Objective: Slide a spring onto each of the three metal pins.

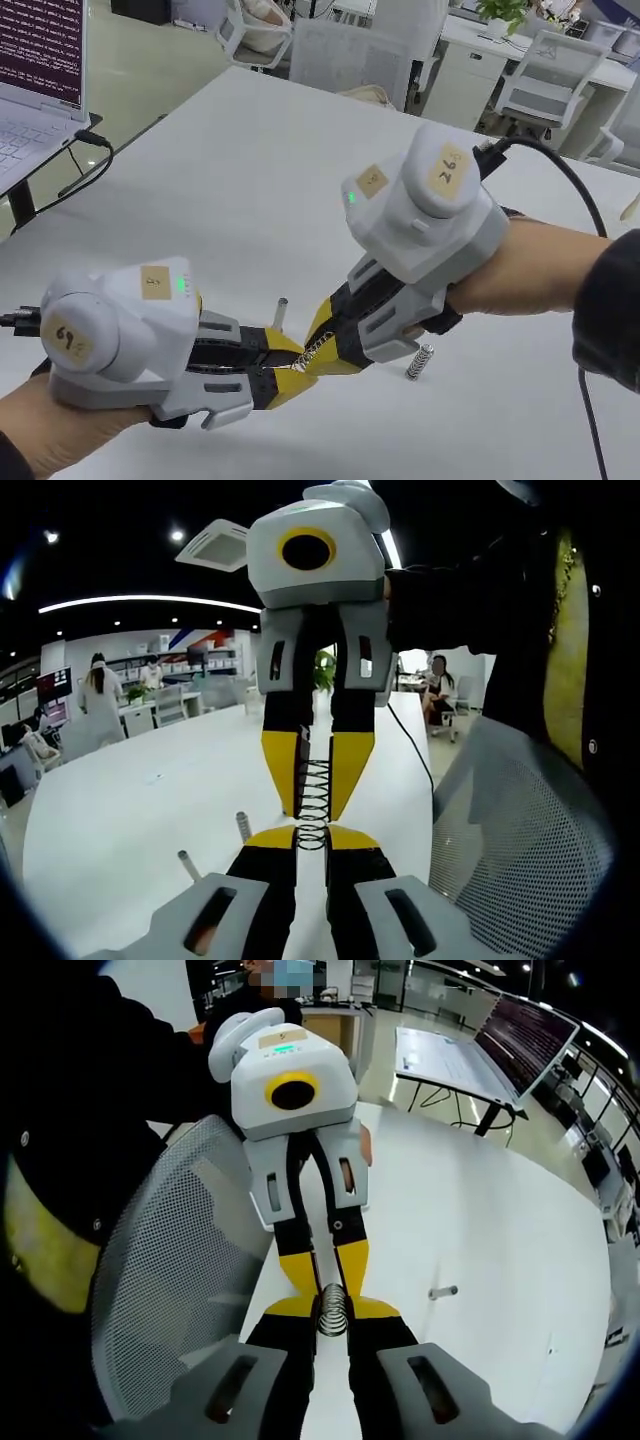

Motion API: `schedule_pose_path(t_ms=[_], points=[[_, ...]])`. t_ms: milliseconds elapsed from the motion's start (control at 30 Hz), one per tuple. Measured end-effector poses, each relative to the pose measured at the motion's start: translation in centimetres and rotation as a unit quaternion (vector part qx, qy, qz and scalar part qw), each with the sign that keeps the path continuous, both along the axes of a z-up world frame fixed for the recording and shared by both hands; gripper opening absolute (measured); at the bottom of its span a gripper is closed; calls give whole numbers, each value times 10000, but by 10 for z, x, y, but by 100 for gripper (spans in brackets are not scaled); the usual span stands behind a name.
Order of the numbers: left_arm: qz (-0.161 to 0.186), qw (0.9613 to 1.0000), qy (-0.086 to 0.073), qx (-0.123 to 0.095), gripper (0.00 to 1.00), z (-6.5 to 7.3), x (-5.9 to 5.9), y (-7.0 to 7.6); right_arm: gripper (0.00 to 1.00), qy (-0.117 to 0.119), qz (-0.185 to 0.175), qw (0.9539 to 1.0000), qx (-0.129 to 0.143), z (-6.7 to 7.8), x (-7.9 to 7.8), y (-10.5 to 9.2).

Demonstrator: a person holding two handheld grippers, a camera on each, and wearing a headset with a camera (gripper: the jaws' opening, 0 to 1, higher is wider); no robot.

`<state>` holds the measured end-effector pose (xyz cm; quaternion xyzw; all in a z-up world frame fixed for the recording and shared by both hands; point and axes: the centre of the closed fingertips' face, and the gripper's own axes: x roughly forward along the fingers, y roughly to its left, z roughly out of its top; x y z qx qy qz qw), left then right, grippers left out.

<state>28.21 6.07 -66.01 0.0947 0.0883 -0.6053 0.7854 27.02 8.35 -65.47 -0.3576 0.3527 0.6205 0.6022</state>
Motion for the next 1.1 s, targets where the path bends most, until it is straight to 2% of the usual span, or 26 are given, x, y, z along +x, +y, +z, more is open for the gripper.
schedule_pose_path(t_ms=[167,267,333,533,633,700,767,800,833,1100], points=[[19,10000,-5,-25,3,0,1,0,8,2,78,9999,-118,0,1,0],[39,10000,-9,46,7,-3,2,2,8,3,111,9998,-172,-1,2,1],[69,9999,58,53,12,-6,2,4,8,-8,118,9997,-201,0,4,0],[160,9997,164,8,18,-10,3,11,8,-28,112,9995,-297,-1,10,-3],[251,9993,287,-23,24,-12,3,15,8,-21,113,9994,-338,-2,12,-3],[290,9992,272,-24,25,-13,4,19,8,-45,114,9992,-378,-2,14,-4],[397,9987,326,-34,31,-15,6,22,8,-51,107,9992,-395,-2,17,-5],[471,9980,427,-21,35,-17,7,25,8,-47,95,9992,-392,-2,19,-5],[503,9977,456,-10,38,-19,8,27,8,-54,88,9992,-399,-2,20,-5],[819,9949,588,60,59,-28,12,41,8,-120,71,9989,-450,-3,31,-4]])
